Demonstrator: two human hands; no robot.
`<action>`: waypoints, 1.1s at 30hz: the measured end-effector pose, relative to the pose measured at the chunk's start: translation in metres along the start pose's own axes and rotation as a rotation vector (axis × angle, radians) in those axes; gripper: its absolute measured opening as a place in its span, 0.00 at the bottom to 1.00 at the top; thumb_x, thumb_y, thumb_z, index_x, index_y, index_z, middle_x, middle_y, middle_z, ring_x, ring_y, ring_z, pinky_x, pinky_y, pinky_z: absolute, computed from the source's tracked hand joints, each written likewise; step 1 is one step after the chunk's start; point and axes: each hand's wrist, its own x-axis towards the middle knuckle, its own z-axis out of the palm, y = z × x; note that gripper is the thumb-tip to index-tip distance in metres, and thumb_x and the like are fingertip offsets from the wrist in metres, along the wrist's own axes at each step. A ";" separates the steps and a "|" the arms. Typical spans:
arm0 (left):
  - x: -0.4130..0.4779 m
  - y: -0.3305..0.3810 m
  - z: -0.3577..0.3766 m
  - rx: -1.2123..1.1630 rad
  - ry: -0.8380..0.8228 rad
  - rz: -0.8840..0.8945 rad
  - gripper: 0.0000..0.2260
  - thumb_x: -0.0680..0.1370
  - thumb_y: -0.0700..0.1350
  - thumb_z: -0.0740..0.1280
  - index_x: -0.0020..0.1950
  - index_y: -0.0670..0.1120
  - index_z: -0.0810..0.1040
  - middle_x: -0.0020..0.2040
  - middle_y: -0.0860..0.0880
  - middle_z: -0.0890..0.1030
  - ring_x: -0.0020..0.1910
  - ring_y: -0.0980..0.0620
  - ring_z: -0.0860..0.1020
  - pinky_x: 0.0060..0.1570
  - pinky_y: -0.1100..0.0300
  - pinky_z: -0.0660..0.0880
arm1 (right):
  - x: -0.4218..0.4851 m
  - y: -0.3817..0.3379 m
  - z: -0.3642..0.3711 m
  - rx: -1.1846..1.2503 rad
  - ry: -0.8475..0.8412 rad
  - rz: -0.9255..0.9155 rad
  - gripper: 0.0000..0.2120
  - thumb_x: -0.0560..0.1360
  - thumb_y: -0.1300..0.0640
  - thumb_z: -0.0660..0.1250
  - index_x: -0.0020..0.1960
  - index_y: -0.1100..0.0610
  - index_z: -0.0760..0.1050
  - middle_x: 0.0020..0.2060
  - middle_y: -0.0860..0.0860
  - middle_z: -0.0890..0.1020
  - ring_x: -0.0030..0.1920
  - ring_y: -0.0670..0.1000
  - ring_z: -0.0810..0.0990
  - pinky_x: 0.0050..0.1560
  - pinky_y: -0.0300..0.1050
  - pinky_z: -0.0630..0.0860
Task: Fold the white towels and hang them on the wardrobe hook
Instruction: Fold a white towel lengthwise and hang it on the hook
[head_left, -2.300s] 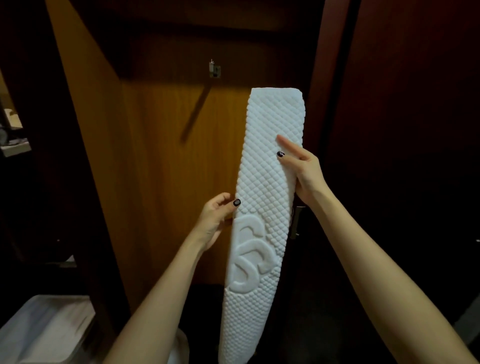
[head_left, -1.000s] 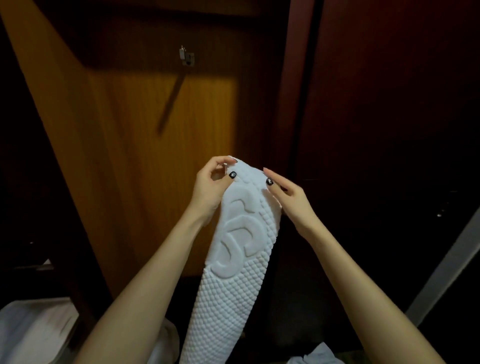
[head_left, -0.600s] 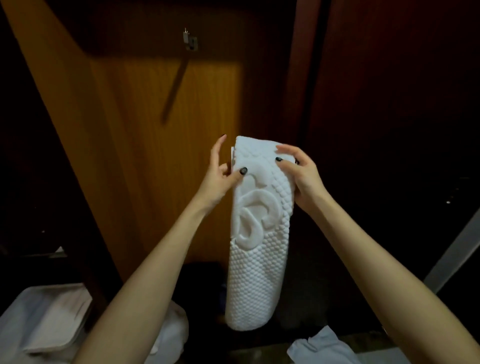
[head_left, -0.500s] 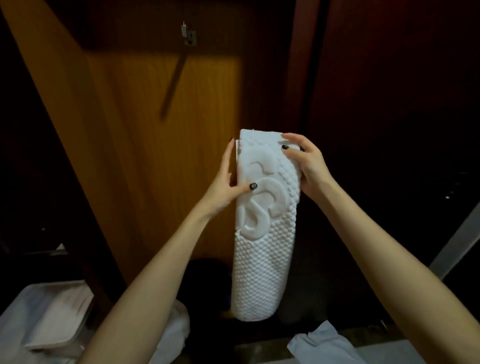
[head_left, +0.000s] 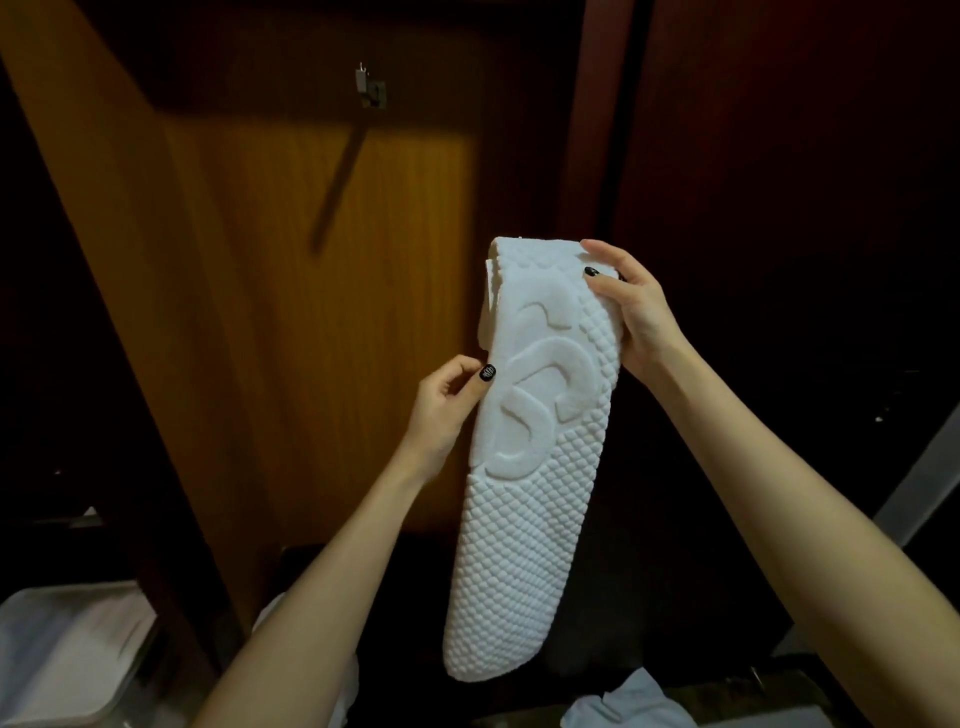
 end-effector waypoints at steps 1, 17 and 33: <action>0.002 0.002 0.000 -0.005 -0.038 -0.014 0.05 0.76 0.46 0.65 0.43 0.48 0.79 0.38 0.58 0.80 0.38 0.62 0.77 0.39 0.69 0.72 | 0.001 -0.003 0.000 0.003 -0.007 -0.003 0.14 0.78 0.67 0.62 0.57 0.53 0.78 0.52 0.52 0.81 0.44 0.49 0.84 0.40 0.43 0.81; 0.021 0.020 0.000 0.067 -0.048 -0.190 0.07 0.71 0.37 0.72 0.48 0.41 0.83 0.45 0.50 0.85 0.44 0.54 0.83 0.42 0.64 0.78 | 0.014 -0.009 -0.005 0.002 0.022 -0.022 0.15 0.77 0.69 0.62 0.59 0.55 0.78 0.50 0.52 0.81 0.44 0.49 0.84 0.43 0.44 0.82; 0.024 0.039 -0.022 0.312 0.189 0.013 0.06 0.73 0.36 0.72 0.47 0.46 0.81 0.47 0.44 0.81 0.45 0.52 0.79 0.46 0.59 0.76 | 0.018 0.003 -0.005 0.012 -0.230 0.238 0.35 0.74 0.49 0.70 0.76 0.38 0.58 0.64 0.50 0.75 0.53 0.50 0.82 0.42 0.44 0.77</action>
